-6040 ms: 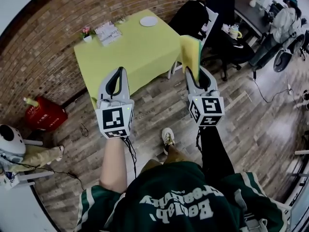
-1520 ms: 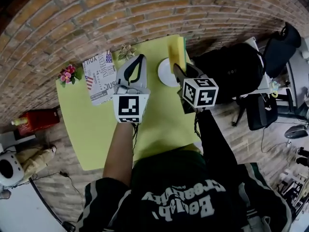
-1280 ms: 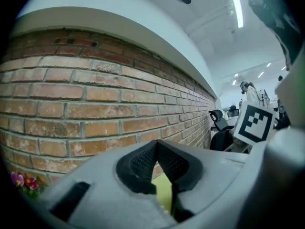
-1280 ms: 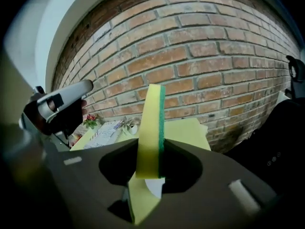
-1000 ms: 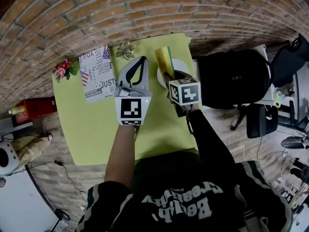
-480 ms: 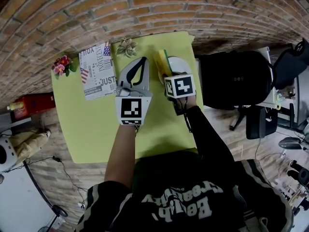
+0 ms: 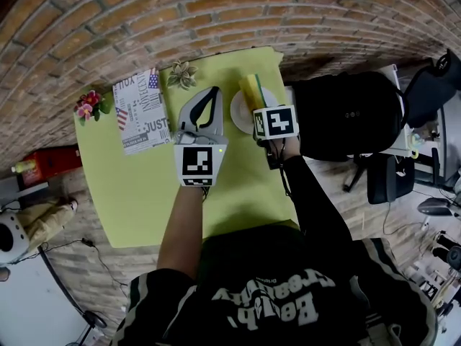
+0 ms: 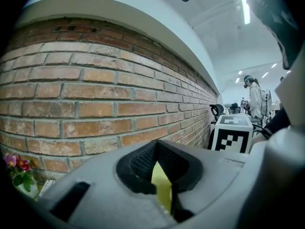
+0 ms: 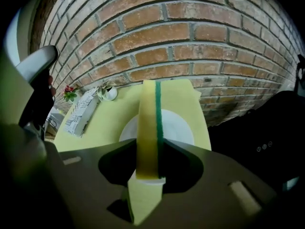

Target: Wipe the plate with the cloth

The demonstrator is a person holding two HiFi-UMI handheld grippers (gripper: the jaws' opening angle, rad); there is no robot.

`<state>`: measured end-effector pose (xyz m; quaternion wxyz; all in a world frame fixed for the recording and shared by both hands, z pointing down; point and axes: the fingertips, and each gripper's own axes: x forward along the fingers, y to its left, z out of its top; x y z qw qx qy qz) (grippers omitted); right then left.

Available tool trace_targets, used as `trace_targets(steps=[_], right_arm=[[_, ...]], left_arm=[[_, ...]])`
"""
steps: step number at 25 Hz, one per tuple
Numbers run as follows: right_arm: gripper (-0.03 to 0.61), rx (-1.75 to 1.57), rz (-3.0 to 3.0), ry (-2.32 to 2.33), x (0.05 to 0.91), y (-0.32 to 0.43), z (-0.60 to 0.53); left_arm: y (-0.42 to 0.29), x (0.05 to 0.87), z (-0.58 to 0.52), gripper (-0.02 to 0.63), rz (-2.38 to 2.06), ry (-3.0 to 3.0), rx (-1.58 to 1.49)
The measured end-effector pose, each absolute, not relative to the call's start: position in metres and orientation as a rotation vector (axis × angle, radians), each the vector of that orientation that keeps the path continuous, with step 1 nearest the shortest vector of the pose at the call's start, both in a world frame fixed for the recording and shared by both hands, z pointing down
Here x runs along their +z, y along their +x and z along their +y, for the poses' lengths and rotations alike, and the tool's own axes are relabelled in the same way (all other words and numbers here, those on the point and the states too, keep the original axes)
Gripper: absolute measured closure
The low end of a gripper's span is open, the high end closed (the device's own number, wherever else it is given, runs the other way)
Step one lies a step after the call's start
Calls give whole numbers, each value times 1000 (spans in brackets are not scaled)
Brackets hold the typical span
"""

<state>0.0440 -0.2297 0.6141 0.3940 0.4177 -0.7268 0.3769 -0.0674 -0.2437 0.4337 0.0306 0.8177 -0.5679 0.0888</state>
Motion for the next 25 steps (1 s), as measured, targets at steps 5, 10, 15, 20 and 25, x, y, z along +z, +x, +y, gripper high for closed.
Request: trace_targets(steps=[5,10,15,20,25], right_arm=[[436,981,-1799,1116,613,72,-236],[436,988,-1772,1138,611,87,-240],[436,1005,-1761,1162,610,92,-242],[439,972,-1829,1105,601,72,-234],[439,1016,-1893,967,600,33,-211]], left_arm=[[-57,440,-246,611,-1724,2531,289],[-55,444,-246,611,-1718,2523,289],[-61,444,-245,611,-1726,2510,281],[-67,443,-242,611,-1735,2503,274],[-76,443,-239,611,-1745,2491,274]])
